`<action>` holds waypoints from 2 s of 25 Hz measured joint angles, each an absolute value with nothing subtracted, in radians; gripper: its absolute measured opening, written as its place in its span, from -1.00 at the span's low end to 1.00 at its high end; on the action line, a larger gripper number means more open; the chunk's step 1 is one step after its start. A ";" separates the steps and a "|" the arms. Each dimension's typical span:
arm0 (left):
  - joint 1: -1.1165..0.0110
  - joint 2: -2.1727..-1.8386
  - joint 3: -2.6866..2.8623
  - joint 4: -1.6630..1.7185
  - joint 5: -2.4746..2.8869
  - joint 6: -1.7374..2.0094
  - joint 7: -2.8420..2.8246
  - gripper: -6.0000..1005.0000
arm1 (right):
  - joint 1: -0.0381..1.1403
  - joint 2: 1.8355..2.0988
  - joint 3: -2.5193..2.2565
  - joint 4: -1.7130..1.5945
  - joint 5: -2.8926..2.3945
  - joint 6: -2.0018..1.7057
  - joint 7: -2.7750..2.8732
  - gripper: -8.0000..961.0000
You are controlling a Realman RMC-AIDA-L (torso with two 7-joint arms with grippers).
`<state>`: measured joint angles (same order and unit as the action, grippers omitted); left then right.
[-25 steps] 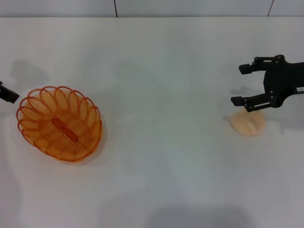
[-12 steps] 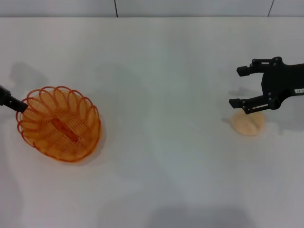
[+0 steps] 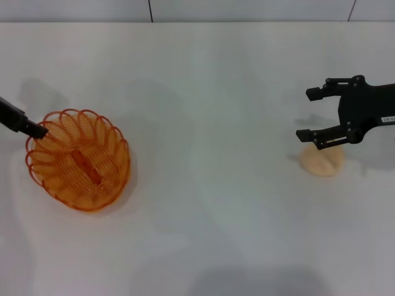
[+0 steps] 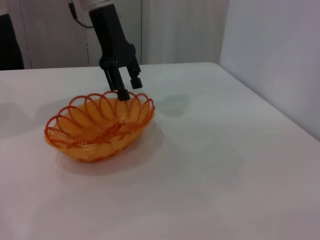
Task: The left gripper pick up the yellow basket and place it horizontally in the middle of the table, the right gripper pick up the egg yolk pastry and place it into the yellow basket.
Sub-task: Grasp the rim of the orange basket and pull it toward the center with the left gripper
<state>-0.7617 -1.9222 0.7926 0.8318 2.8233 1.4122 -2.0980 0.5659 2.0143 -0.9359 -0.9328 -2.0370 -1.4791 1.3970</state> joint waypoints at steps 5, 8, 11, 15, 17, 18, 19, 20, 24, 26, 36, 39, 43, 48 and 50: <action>-0.771 -1.932 0.795 0.830 2.813 1.406 -2.090 0.37 | 0.562 2.016 -0.949 -0.933 -2.019 -1.478 1.397 0.80; -0.771 -1.935 0.797 0.830 2.809 1.405 -2.084 0.37 | 0.561 2.016 -0.951 -0.933 -2.015 -1.476 1.397 0.80; -0.772 -1.942 0.798 0.833 2.808 1.405 -2.075 0.37 | 0.561 2.016 -0.951 -0.933 -2.014 -1.476 1.399 0.80; -0.773 -1.944 0.798 0.835 2.805 1.405 -2.067 0.37 | 0.561 2.016 -0.951 -0.933 -2.013 -1.476 1.400 0.80; -0.773 -1.944 0.798 0.835 2.801 1.404 -2.062 0.37 | 0.561 2.016 -0.950 -0.933 -2.013 -1.477 1.400 0.80; -0.773 -1.944 0.798 0.835 2.799 1.403 -2.060 0.37 | 0.561 2.016 -0.950 -0.933 -2.012 -1.477 1.401 0.80; -0.773 -1.944 0.797 0.835 2.798 1.400 -2.057 0.37 | 0.561 2.016 -0.950 -0.933 -2.012 -1.477 1.401 0.80; -0.773 -1.944 0.797 0.835 2.798 1.397 -2.055 0.37 | 0.561 2.016 -0.950 -0.933 -2.012 -1.477 1.402 0.80; -0.773 -1.944 0.796 0.832 2.796 1.385 -2.048 0.37 | 0.561 2.016 -0.949 -0.931 -2.003 -1.477 1.402 0.80; -0.773 -1.945 0.796 0.828 2.795 1.379 -2.044 0.37 | 0.560 2.016 -0.949 -0.930 -1.999 -1.477 1.402 0.79; -0.768 -1.955 0.794 0.810 2.763 1.339 -2.020 0.36 | 0.546 2.015 -0.949 -0.930 -1.983 -1.476 1.405 0.79; -0.766 -1.956 0.794 0.796 2.752 1.330 -2.008 0.36 | 0.545 2.015 -0.944 -0.930 -1.982 -1.477 1.405 0.79; -0.768 -1.957 0.794 0.768 2.747 1.310 -1.999 0.34 | 0.544 2.015 -0.942 -0.930 -1.982 -1.476 1.405 0.79; -0.765 -1.959 0.793 0.758 2.743 1.304 -1.991 0.26 | 0.541 2.015 -0.939 -0.930 -1.972 -1.476 1.405 0.79; -0.765 -1.958 0.791 0.758 2.739 1.304 -1.991 0.21 | 0.539 2.014 -0.938 -0.930 -1.965 -1.476 1.405 0.78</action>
